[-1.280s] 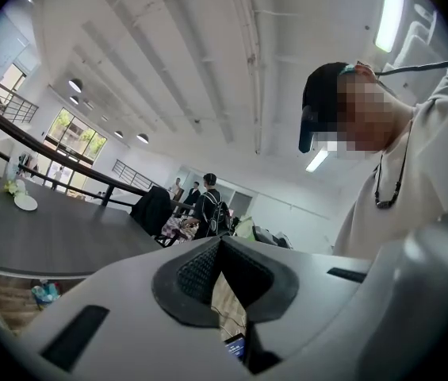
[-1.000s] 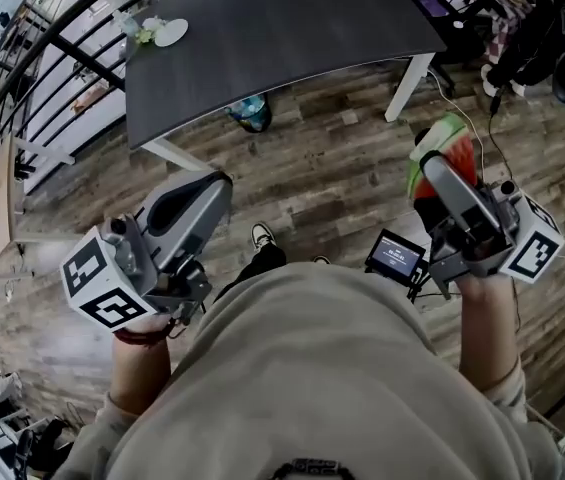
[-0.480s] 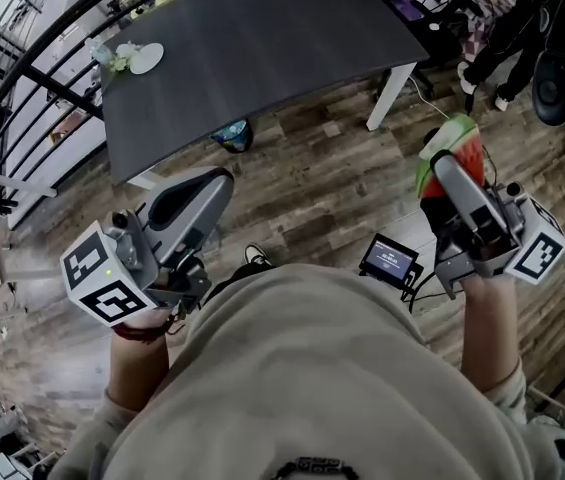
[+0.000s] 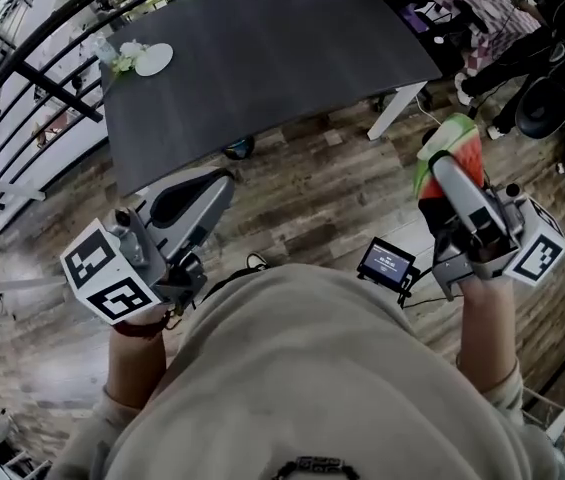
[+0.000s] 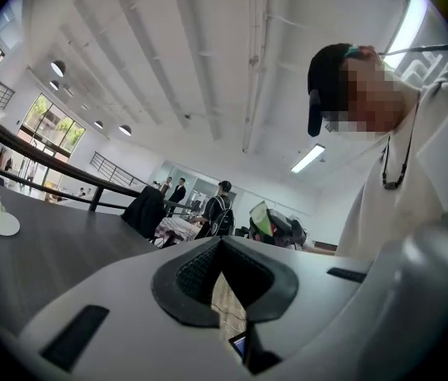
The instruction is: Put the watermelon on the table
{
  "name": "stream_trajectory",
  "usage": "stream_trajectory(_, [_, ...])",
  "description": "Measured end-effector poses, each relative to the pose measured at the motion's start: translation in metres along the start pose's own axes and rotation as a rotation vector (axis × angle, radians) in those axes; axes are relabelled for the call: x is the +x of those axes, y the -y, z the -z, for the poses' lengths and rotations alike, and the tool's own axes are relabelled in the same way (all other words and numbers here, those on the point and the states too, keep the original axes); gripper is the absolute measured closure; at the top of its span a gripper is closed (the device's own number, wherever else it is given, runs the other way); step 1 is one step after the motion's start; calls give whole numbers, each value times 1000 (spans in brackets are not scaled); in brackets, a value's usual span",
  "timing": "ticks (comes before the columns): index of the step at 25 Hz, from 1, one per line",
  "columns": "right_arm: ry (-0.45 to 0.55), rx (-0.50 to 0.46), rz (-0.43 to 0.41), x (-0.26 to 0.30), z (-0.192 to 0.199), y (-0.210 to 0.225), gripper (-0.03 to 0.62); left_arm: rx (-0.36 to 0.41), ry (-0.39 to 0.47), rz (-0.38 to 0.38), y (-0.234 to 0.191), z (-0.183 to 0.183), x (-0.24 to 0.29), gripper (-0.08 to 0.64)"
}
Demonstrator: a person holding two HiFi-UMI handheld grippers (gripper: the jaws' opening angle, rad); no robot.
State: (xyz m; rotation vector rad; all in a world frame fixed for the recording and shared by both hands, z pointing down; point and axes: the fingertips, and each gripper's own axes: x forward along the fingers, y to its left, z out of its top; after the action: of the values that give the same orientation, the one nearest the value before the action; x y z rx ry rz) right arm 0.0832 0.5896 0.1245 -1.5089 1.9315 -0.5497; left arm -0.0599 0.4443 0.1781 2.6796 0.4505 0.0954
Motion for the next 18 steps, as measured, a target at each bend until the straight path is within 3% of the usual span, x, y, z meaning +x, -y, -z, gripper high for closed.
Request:
stream_trajectory(10, [-77, -10, -52, 118, 27, -13, 393, -56, 16, -23, -68, -12, -79, 558])
stream_trajectory(18, [-188, 36, -139, 204, 52, 0, 393, -118, 67, -140, -115, -14, -131, 558])
